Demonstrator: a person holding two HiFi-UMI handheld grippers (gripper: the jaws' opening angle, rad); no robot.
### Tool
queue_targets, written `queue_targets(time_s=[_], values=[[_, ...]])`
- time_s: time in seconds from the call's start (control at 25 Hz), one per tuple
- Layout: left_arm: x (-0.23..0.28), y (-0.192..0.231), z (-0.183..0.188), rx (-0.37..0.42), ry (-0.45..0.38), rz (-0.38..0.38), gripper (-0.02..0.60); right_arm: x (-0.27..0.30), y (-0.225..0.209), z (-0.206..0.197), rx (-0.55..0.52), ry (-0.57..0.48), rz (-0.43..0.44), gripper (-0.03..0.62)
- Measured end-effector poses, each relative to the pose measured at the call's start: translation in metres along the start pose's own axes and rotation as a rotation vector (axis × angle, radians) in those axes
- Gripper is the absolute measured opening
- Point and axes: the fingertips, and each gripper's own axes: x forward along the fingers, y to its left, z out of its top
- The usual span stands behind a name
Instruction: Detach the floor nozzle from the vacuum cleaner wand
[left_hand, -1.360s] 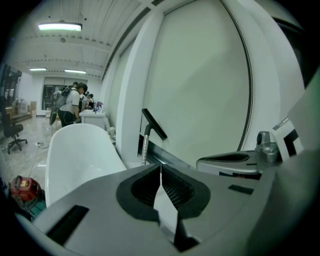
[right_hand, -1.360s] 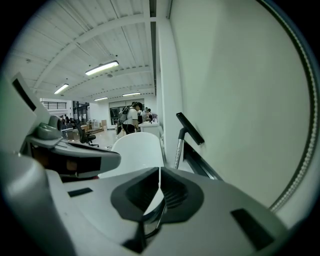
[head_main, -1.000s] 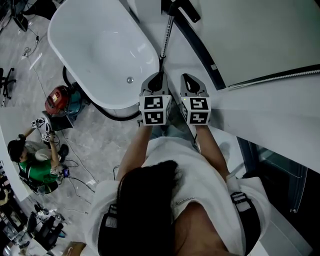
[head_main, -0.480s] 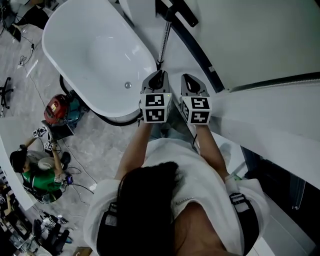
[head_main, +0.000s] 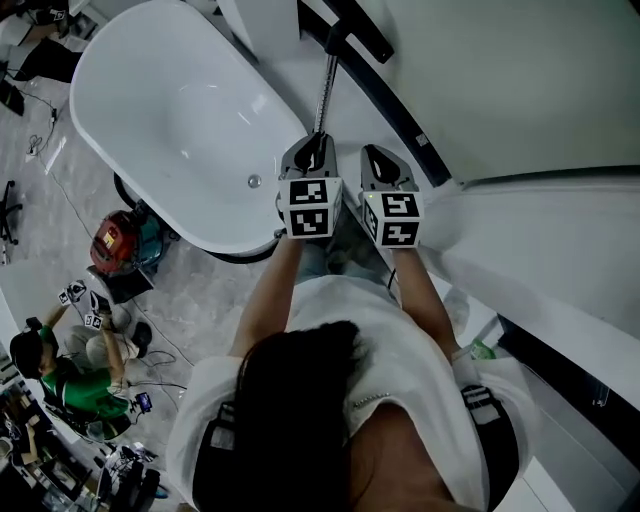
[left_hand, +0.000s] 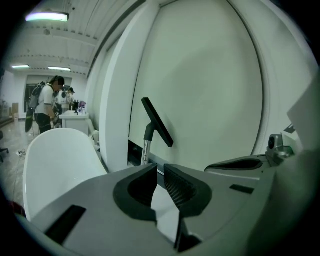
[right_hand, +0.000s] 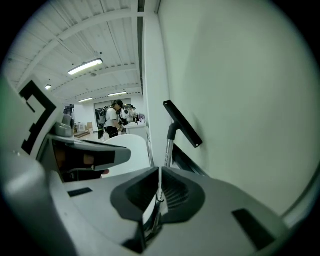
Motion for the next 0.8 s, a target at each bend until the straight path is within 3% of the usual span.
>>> queue_targets(time_s=[0.8], values=[[0.038, 0.056, 0.026, 0.040, 0.000, -0.120, 0.066, 0.048, 0.021, 0.037, 0.016, -0.031, -0.107, 0.018]])
